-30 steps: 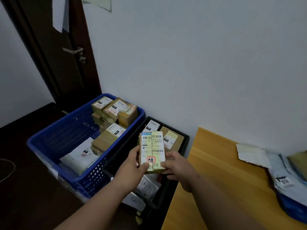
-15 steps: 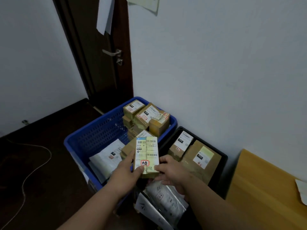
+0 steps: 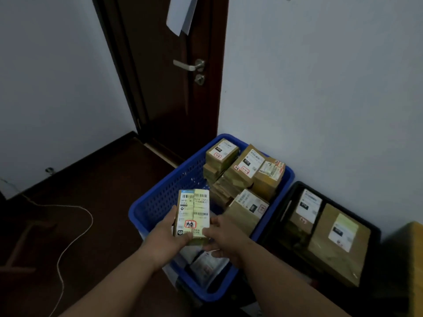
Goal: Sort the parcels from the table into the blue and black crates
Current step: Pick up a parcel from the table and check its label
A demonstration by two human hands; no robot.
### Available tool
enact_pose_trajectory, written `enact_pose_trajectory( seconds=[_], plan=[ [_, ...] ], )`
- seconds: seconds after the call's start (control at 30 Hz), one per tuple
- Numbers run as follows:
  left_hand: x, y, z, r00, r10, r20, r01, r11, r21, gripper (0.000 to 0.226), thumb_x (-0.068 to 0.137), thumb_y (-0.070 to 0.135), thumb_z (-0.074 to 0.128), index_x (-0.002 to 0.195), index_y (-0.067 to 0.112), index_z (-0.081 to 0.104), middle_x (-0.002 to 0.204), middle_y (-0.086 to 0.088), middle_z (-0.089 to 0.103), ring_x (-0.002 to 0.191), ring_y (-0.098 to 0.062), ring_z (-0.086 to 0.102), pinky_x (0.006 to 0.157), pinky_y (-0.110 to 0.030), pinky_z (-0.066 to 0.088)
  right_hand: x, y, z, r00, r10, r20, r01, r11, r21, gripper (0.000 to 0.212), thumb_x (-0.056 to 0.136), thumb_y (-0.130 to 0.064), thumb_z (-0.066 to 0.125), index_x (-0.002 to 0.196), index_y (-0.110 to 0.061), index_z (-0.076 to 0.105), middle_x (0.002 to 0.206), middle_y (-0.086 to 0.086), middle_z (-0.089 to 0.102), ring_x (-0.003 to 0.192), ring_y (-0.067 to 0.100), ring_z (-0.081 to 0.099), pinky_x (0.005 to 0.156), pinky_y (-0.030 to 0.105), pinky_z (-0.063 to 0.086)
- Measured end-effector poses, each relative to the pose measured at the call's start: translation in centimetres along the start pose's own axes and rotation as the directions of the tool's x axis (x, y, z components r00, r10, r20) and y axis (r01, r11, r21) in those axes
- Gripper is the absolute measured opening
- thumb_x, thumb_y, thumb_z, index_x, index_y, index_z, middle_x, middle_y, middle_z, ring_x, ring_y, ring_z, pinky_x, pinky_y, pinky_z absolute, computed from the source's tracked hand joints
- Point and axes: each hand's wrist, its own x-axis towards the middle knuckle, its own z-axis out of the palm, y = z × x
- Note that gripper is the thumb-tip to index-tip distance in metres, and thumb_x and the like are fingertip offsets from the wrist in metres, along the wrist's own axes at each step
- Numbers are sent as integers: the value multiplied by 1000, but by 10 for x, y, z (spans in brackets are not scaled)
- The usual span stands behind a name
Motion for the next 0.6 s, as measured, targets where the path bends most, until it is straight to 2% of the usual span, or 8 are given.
enact_pose_trajectory(
  seconds=[0.1,0.13,0.2,0.27,0.37,0.47,0.53,0.6],
  plan=[
    [21,2,-13,999,11,46,-13,999,45,83,93,27,65,155,29,9,131,22,43,110,1,46,92,-17,37,9,-10,1,999,27,-30,-25,998,57,33,93,-21,58,124,-23,50,106,7,70,78,16,64,62,26,48],
    [28,4,-12,998,25,64,-29,998,52,82,93,27,65,155,29,12,134,19,48,109,0,48,91,-17,39,13,-13,-3,998,40,-38,-37,996,83,34,91,-20,59,124,-22,51,103,8,70,75,16,64,61,27,48],
    [42,9,-9,994,59,87,-63,997,46,72,93,25,64,151,31,22,125,16,54,105,1,51,82,-9,40,20,-18,-13,995,62,-75,-52,990,129,38,89,-17,60,125,-20,51,96,10,70,69,16,62,61,29,47],
    [58,13,-4,995,60,85,-64,997,39,65,94,23,64,148,31,28,124,14,53,104,0,48,81,-12,38,30,-22,-22,991,72,-115,-56,990,133,40,90,-15,61,128,-18,49,99,12,72,72,19,63,65,31,48],
    [80,19,-1,996,9,87,-13,999,37,67,93,26,64,149,24,26,137,6,52,104,-2,47,84,-15,38,45,-26,-34,989,79,-125,-60,988,144,41,91,-15,60,130,-15,48,104,13,72,79,21,65,62,30,48],
    [105,21,-3,994,-28,103,22,998,61,68,93,27,64,148,20,25,118,12,54,96,-1,50,66,-5,37,62,-34,-43,990,89,-113,-66,980,188,40,93,-14,59,130,-14,46,107,14,69,80,23,64,64,32,48],
    [123,25,-6,995,-40,89,33,997,72,63,93,28,64,145,21,28,106,16,50,87,3,50,62,-4,36,77,-41,-50,990,84,-117,-61,980,190,41,95,-14,59,132,-15,44,110,14,67,81,22,64,67,32,50],
    [140,29,-8,996,-29,79,22,995,93,58,94,28,63,142,22,31,102,18,50,83,6,49,60,-4,36,91,-49,-58,990,69,-124,-49,986,162,44,95,-17,60,135,-16,42,115,13,66,86,22,67,72,33,55]
  ],
)
